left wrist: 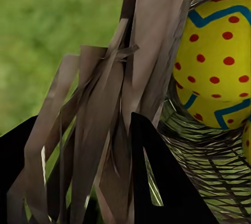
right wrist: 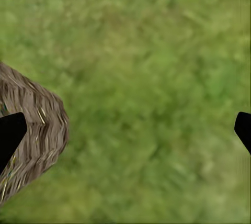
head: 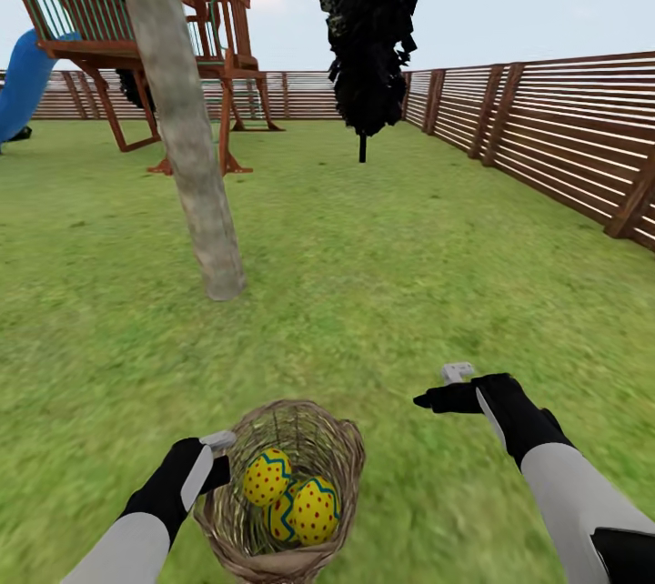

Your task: Take the three Easter eggs out of the wicker basket on the lawn in the garden, then place them on the lawn next to a single tree (choose any tree) so that all three eggs are next to the same tree and none are left in the basket.

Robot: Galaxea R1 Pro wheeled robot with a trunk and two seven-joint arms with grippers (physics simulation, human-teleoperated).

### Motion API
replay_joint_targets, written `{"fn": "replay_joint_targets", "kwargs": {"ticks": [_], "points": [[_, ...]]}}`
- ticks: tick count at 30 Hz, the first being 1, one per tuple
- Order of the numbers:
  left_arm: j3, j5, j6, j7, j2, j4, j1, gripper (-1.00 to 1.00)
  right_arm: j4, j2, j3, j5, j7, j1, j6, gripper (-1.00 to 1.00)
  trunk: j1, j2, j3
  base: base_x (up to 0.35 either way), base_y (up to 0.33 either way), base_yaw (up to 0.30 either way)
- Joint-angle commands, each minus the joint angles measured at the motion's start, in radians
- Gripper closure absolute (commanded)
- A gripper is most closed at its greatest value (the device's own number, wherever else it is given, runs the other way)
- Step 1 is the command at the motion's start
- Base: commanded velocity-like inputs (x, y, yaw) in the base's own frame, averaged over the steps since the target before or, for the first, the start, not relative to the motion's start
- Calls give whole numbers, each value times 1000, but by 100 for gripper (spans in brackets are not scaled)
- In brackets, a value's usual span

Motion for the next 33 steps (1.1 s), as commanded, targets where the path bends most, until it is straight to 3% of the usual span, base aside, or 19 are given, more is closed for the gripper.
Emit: {"fn": "replay_joint_targets", "kwargs": {"ticks": [1,25,33], "points": [[4,16,1,8,-1,-2,-1,100,-2,0,-5,10,10,0,4,-100,-4,7,2,0,0,290],[4,16,1,9,-1,-13,-1,100,0,0,-5,9,8,0,3,-100,-96,175,64,0,0,290],[4,16,1,7,5,-18,-1,100,-2,0,-5,10,10,0,2,-100,-96,175,64,0,0,166]]}}
